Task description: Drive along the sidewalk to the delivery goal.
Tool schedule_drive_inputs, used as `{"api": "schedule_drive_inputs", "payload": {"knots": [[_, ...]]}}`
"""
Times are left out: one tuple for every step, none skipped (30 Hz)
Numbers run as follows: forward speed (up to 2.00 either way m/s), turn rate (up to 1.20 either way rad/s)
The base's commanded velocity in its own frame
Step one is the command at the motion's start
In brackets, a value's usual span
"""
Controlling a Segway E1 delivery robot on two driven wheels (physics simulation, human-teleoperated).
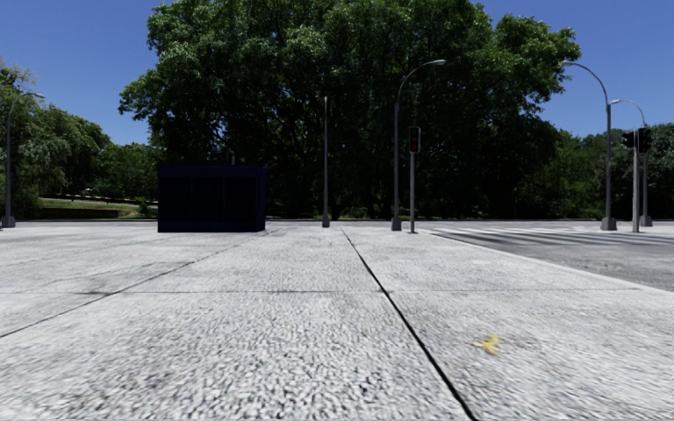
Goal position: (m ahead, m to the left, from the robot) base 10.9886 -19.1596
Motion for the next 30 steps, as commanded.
{"api": "schedule_drive_inputs", "payload": {"knots": [[2.0, 0.0], [2.0, 0.0], [2.0, 0.0], [2.0, 0.0], [2.0, 0.0], [2.0, 0.0], [2.0, 0.0], [2.0, 0.0], [2.0, 0.0], [2.0, 0.0], [2.0, 0.0], [2.0, 0.0], [2.0, 0.0], [2.0, 0.0], [2.0, 0.0], [2.0, 0.0], [2.0, 0.0], [2.0, 0.0], [2.0, 0.0], [2.0, 0.0], [2.0, 0.0], [2.0, 0.0], [2.0, 0.0], [2.0, 0.0], [2.0, 0.0], [2.0, 0.0], [2.0, 0.0], [2.0, 0.0], [2.0, 0.0], [2.0, 0.0]]}}
